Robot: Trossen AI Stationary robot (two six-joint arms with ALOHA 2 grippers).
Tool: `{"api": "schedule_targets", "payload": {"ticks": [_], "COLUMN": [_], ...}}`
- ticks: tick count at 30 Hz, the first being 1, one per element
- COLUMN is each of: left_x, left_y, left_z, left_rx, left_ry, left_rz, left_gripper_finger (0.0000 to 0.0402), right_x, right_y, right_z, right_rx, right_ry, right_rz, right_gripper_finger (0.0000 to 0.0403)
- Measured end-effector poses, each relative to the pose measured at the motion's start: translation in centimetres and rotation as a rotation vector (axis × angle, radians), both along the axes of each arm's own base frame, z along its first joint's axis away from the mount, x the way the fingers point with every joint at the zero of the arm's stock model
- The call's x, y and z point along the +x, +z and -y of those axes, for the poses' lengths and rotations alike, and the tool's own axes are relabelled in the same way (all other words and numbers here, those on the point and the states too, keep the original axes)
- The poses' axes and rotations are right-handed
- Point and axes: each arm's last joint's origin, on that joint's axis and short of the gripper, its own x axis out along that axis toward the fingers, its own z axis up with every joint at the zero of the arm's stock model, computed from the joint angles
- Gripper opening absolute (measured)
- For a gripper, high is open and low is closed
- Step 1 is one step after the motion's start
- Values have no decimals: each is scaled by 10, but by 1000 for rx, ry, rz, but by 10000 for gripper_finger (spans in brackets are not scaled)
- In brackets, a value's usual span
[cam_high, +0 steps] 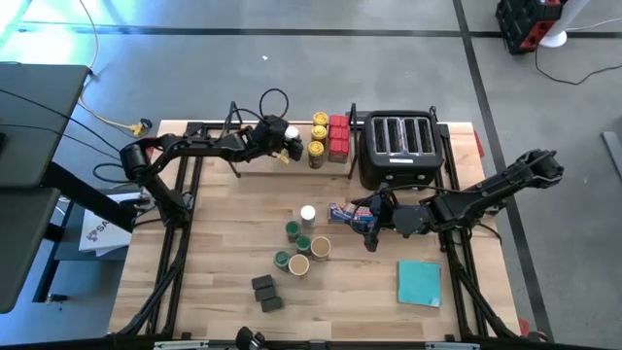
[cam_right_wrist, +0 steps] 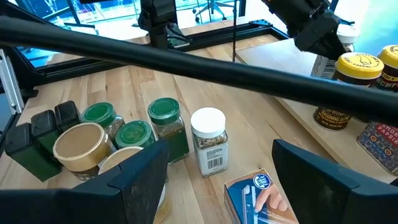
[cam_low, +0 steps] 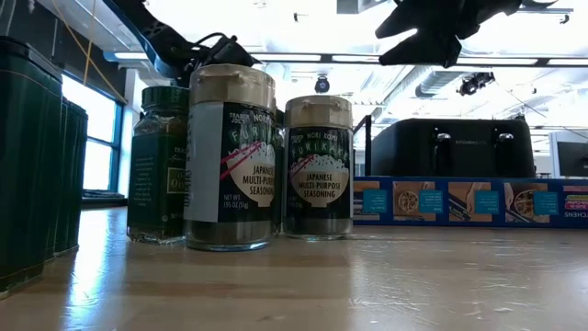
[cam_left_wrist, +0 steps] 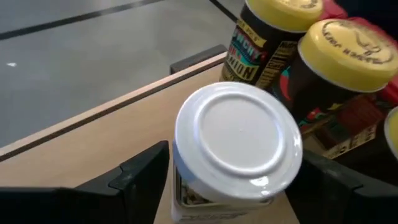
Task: Shelf spices
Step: Put the left white seasoning bottle on the shelf
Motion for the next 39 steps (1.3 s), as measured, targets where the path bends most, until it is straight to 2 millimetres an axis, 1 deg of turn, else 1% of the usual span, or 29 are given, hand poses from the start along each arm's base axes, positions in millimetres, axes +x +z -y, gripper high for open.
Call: {"api": "schedule_targets", "payload": {"ticks": [2,4,6,10,12,14,16,19,22,25,28,32,36,39], "left_x": [-5,-11,-16,-35,-43,-49,-54,-57,-54,-48,-39,-29,-21,-16], "left_y": [5,14,25,44,50,50,43,26,7,-10,-21,-28,-26,-22], "left_z": [-2,-1,2,13,18,21,24,25,24,21,17,18,23,25], "left_rx": [-1,12,39,64,63,51,23,-10,-19,-33,-31,-72,-75,-37], "left_ry": [-2,-9,-23,-57,-68,-83,-91,-83,-85,-72,-74,-111,-125,-112], "left_rz": [-1,-7,-16,-102,-156,-206,-271,-333,-310,-288,-259,-191,-110,-69], "left_gripper_finger": [288,289,289,290,290,289,288,282,269,248,224,197,179,170], "right_x": [0,0,0,0,0,0,0,0,0,0,0,0,0,0], "right_y": [0,0,0,0,0,0,0,0,-1,0,0,-1,-1,-1], "right_z": [0,0,0,0,0,0,0,0,0,0,0,0,0,0], "right_rx": [1,0,1,0,0,0,0,-1,-5,-6,-7,-8,-6,-6], "right_ry": [-1,-1,-1,-1,-1,-1,-1,-1,1,2,2,2,1,1], "right_rz": [0,-2,-1,-2,-3,-4,-4,-4,-6,-6,-7,-9,-9,-10], "right_gripper_finger": [281,281,281,281,281,281,281,281,281,281,281,281,281,281]}}
